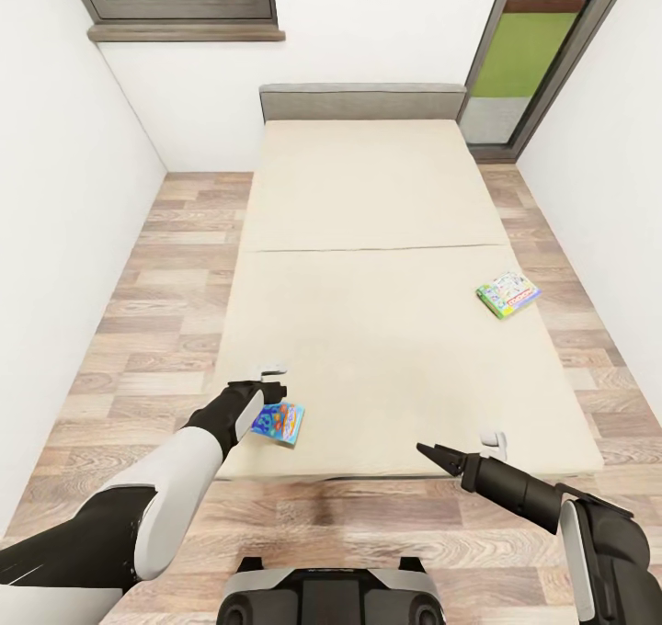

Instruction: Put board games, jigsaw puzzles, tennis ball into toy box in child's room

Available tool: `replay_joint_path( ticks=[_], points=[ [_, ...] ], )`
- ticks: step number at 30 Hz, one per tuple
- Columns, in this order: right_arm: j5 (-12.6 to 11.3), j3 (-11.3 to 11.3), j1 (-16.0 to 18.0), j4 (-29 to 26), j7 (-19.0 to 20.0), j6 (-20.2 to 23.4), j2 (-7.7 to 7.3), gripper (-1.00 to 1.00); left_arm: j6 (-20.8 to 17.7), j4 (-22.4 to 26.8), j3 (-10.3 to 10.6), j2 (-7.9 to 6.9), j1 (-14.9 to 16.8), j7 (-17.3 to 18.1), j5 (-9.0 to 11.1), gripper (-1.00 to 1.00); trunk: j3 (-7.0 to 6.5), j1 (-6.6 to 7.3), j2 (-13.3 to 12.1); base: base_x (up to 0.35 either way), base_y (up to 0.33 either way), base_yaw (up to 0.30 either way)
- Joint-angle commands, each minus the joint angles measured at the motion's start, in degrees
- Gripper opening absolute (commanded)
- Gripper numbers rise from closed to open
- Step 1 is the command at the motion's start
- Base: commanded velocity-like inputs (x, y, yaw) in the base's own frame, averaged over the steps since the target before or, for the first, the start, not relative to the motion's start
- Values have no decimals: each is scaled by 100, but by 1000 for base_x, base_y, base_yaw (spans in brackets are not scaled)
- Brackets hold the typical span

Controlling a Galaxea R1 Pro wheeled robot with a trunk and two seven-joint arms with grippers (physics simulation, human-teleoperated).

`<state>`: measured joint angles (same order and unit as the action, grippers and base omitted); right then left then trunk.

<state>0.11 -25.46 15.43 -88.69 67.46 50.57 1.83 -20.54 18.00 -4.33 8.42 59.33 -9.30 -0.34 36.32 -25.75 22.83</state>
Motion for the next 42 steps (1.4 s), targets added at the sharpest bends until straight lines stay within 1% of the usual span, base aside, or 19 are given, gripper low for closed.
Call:
replay_joint_path(
  ticks=[1,18,24,31,42],
  points=[
    [-6,-14,4,-2,22,49,4,100,-29,10,-42,5,1,-10,-4,100,7,-3,9,0,0,0],
    [-54,-1,4,-9,20,50,19,100,-18,10,-27,-23,2,-1,-2,100,7,-3,9,0,0,0],
    [-55,5,4,-8,21,50,24,100,229,4,-17,-28,0,7,-6,100,7,-3,9,0,0,0],
    [-55,13,4,-11,19,50,36,100,292,-6,-23,-25,0,4,-11,100,7,-3,9,6,-3,0],
    [-55,23,4,-17,13,50,51,100,313,-7,-24,-21,0,7,-8,100,30,-3,9,97,-70,0]
  ],
)
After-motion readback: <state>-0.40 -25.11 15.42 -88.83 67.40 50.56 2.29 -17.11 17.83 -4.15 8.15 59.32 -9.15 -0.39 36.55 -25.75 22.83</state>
